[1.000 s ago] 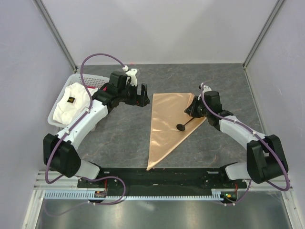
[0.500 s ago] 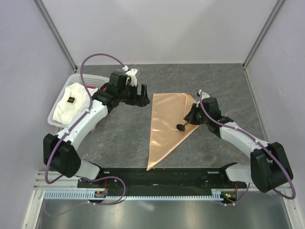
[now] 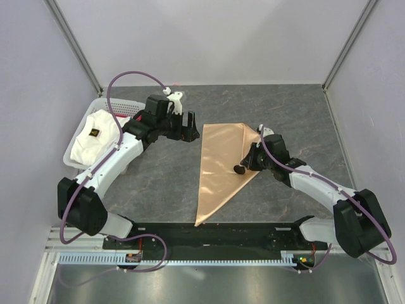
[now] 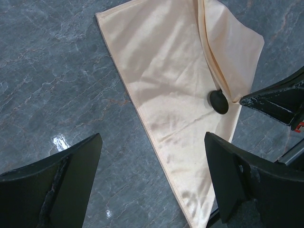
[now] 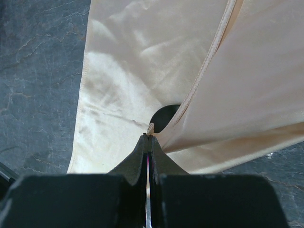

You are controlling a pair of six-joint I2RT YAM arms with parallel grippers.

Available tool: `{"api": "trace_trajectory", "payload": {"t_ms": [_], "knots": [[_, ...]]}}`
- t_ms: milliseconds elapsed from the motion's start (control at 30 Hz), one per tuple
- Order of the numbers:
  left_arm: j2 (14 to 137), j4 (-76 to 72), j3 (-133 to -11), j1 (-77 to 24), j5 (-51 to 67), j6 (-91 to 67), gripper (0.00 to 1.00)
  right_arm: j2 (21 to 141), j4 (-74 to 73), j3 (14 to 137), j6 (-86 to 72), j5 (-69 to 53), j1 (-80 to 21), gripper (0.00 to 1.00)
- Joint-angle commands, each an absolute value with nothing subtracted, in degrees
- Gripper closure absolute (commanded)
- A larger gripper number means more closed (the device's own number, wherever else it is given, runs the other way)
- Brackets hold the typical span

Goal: Fold the napkin, place the utensils inside, and roll it up
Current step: Fold the napkin

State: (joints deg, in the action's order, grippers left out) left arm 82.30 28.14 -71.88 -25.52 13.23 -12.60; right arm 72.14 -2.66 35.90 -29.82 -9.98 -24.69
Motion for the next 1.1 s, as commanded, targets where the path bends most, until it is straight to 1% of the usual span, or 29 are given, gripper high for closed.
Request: {"api": "trace_trajectory", "payload": {"t_ms": [0,433,533,567,633,667,767,867,1067], "knots": [[80.9,26.5,-71.8,-25.6,14.8,-13.6,0.04,71.5,-1.2,35.1,-30.6,-8.3,-25.7,1.00],[80.9,26.4,-71.9,-25.6,15.0,-13.8,0.03,72.4,-1.3,33.0,-30.8,-6.7,-26.6,1.00],[81.0,26.4,-71.9,-25.7,15.0,-13.8,0.03,72.0,-2.1,33.0,-30.2,-6.2,-26.6,0.86],[81.0,26.4,-71.8,-25.7,14.9,-13.8,0.03,71.6,-2.4,33.0,-30.0,-6.2,-26.7,0.74],[81.0,26.4,-71.8,-25.7,14.6,-13.9,0.02,70.8,-3.6,33.2,-29.1,-6.0,-26.7,0.63],[81.0,26.4,-71.7,-25.6,14.3,-13.9,0.02,70.4,-4.1,33.4,-28.7,-5.7,-26.7,0.55],[80.6,26.4,-71.5,-25.7,13.7,-14.0,0.02,68.0,-6.8,34.4,-26.5,-5.6,-26.7,0.45],[79.9,26.5,-71.4,-25.6,13.3,-14.3,0.02,64.8,-9.6,35.5,-24.4,-6.1,-27.0,0.41],[77.0,27.9,-69.0,-25.5,13.7,-15.0,0.02,60.6,-12.5,37.0,-22.3,-7.9,-31.1,0.40]]}}
